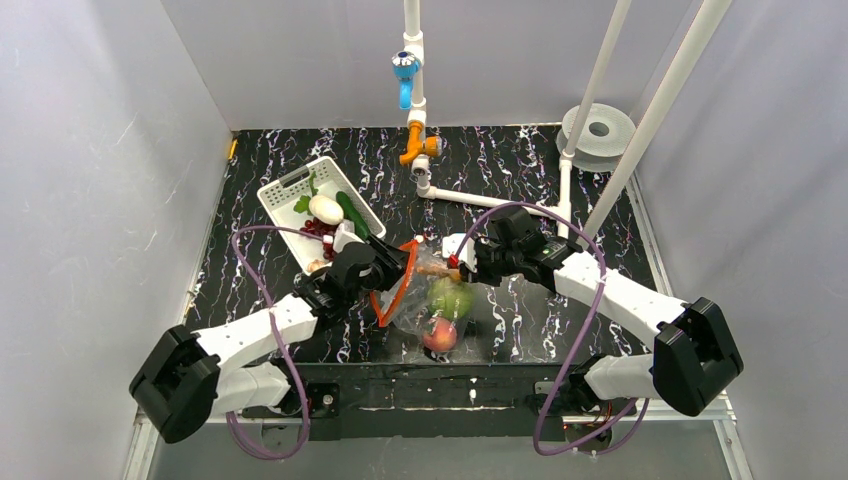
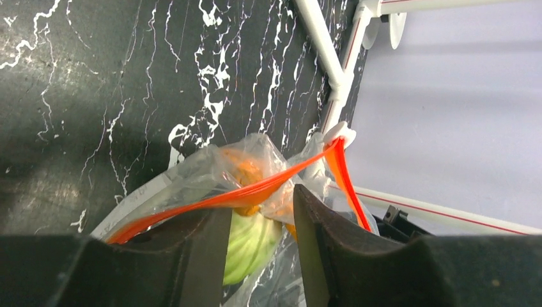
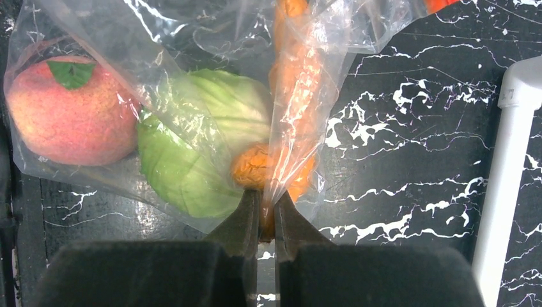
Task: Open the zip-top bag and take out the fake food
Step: Pick up the fake vegetable from the zipper food storage bag.
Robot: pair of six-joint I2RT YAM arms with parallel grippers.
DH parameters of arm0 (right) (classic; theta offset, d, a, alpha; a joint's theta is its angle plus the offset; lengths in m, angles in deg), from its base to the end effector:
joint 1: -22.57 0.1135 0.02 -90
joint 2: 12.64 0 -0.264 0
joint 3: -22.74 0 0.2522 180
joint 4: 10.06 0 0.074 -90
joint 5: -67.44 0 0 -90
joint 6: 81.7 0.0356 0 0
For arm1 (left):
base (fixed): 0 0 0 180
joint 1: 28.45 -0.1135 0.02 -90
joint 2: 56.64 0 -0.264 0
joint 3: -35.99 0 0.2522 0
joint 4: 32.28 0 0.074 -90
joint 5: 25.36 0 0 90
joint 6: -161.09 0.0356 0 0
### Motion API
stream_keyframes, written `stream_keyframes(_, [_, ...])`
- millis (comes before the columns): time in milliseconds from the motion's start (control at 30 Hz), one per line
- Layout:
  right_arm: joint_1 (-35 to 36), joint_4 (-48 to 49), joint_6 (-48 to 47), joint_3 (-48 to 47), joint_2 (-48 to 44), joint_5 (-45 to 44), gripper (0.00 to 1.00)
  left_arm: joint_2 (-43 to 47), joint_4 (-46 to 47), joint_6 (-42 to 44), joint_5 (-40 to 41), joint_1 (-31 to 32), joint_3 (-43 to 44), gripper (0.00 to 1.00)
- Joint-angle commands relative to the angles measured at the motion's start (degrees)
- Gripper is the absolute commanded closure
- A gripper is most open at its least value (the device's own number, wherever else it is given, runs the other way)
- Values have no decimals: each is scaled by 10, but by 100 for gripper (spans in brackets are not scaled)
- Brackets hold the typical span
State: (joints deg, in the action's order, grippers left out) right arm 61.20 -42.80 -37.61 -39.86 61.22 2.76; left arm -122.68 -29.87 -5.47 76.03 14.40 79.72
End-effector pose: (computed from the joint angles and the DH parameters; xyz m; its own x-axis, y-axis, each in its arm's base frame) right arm 0.2017 0.1807 0.2441 0.2004 -0.6710 -0.7139 -0.9496 0.0462 -0.3100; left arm 0.1870 -0.1639 0.2219 -0.5740 -0.7680 -0.2839 -0.1194 0.4215 -0.8989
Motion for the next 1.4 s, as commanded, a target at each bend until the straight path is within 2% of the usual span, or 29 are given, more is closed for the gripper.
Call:
stream_keyframes(0, [0,31,12,1,0,-1,99,51,-76,3,-1,-3,26,67])
stream_keyframes(100, [0,33,14,1,1,-4,99,58,-120,0,1,-2,46,73])
stream_keyframes(233, [0,34,16,1,2,-2,99,37,-179,-12,-20,-3,82,95])
stream_keyframes(333, [0,33,18,0,3,1,99,-6,-197,-18,-54,-3,100,98])
stream_keyframes(533, [0,32,18,0,1,6,99,-70,-198,-16,-82,-1,127,92])
stream_keyframes(633, [0,31,18,1,0,8,99,-83,-206,-18,-76,1,137,78])
stream_keyframes(800, [0,30,18,0,-1,13,99,-91,-202,-29,-57,1,142,73])
stream_keyframes(900, [0,36,19,2,-3,2,99,-74,-214,-31,-50,0,146,66])
stream_keyframes(1100, [-1,43,24,3,-5,-3,99,-33,-281,-50,-35,1,147,62])
stream_keyframes(1367, [0,39,25,2,-7,8,99,-74,-300,-93,-48,5,164,62])
